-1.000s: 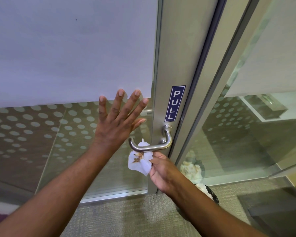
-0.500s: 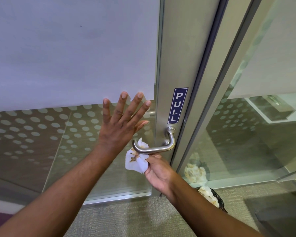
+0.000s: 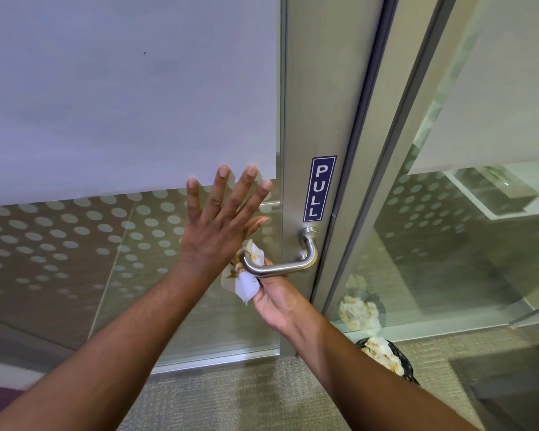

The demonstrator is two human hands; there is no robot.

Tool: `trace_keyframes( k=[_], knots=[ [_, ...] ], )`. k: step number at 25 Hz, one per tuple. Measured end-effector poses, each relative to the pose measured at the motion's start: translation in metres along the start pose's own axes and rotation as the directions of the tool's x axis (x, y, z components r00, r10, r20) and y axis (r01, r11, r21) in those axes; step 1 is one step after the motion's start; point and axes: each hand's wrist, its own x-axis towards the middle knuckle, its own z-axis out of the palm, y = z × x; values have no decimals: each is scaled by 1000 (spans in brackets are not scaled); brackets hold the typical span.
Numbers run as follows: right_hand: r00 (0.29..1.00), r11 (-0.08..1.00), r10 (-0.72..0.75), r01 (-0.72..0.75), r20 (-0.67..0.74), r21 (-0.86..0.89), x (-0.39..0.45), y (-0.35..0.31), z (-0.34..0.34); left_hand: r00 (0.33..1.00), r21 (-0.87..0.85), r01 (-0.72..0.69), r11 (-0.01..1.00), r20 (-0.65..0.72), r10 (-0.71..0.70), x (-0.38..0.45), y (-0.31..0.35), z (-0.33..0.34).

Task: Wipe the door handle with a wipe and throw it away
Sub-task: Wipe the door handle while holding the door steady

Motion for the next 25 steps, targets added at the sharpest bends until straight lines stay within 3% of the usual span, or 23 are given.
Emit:
trace_keyframes(
  k=[4, 8, 10, 12, 13, 14, 15, 16, 17, 18, 19, 22, 25],
  knots=[
    [986, 990, -19, -5, -166, -144, -12, 3, -7, 999, -24, -22, 999, 41, 23, -2, -2, -7],
    [990, 990, 18, -38, -140, -136, -46, 0, -22, 997, -228, 7, 974, 82, 12, -2, -1, -25],
    [991, 986, 7, -30, -136, -162, -63, -6, -27, 1000, -506, 16, 862, 17, -8, -15, 1, -43],
    [990, 991, -13, -7, -141, -134, -77, -14, -29, 973, -755, 219, 618, 119, -199, -46, 17, -65],
    [993, 997, 4, -14, -119, -76, -85, -19, -28, 888, -812, 431, 394, 303, -346, -63, 31, -76],
    [996, 999, 38, -39, -75, -6, -92, -23, -27, 704, -760, 647, 60, 566, -430, -78, 47, -87],
    [997, 996, 73, -72, -28, 53, -100, -27, -25, 453, -562, 757, -335, 820, -350, -87, 66, -99],
    [996, 993, 86, -86, -3, 81, -106, -31, -24, 238, -271, 728, -630, 961, -139, -93, 82, -111],
    [997, 995, 78, -77, -12, 67, -110, -34, -24, 119, -26, 633, -774, 991, 64, -99, 96, -120],
    [998, 999, 51, -51, -41, 11, -114, -36, -26, 83, 121, 548, -828, 977, 198, -105, 107, -127],
    [998, 998, 17, -21, -67, -65, -116, -38, -27, 87, 196, 482, -854, 959, 270, -107, 114, -133],
    [989, 975, -103, 79, -107, -209, -120, -46, -34, 118, 263, 377, -888, 938, 327, -99, 124, -145],
    [919, 869, -356, 259, -169, -422, -122, -54, -50, -31, 243, 421, -874, 967, 254, -85, 122, -145]
  ],
)
